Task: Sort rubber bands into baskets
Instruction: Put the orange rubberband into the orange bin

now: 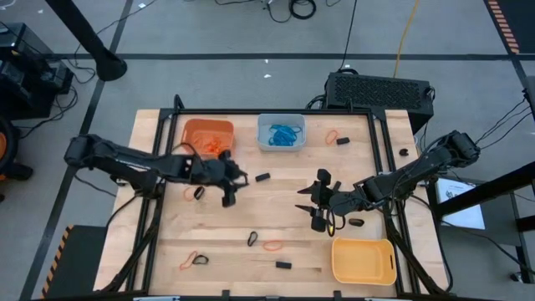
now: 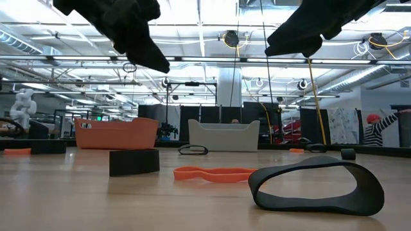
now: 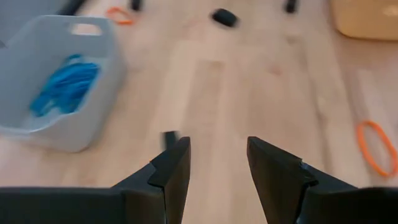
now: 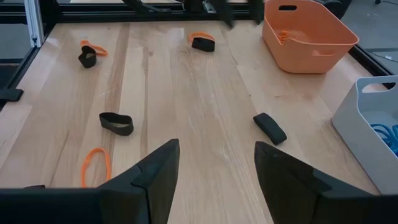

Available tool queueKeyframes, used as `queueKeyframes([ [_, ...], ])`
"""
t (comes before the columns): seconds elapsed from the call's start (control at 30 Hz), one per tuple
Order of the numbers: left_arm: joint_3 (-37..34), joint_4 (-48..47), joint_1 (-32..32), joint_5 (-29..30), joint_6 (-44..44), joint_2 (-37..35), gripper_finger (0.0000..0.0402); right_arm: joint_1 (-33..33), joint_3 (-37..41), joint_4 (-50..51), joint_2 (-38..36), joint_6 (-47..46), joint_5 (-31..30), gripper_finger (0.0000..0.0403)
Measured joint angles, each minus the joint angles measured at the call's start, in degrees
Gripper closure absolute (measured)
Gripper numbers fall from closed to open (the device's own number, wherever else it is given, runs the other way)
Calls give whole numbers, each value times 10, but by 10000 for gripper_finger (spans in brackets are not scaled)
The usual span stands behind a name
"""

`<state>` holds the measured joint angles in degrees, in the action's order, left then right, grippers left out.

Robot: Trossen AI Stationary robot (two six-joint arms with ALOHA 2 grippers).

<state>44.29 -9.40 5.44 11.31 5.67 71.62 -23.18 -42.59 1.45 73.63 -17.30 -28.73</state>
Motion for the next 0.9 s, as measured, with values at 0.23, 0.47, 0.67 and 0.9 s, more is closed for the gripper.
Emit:
queueKeyframes([
  [0.23, 0, 88, 65, 4, 0, 114, 235, 0, 0, 0, 0, 0, 0, 202],
  [0.47, 0, 180, 97, 8, 1, 217, 235, 0, 0, 0, 0, 0, 0, 202],
  [0.67, 0, 228, 121, 8, 15, 264, 235, 0, 0, 0, 0, 0, 0, 202],
  [0.9, 0, 245, 134, 8, 30, 275, 235, 0, 0, 0, 0, 0, -2, 202],
])
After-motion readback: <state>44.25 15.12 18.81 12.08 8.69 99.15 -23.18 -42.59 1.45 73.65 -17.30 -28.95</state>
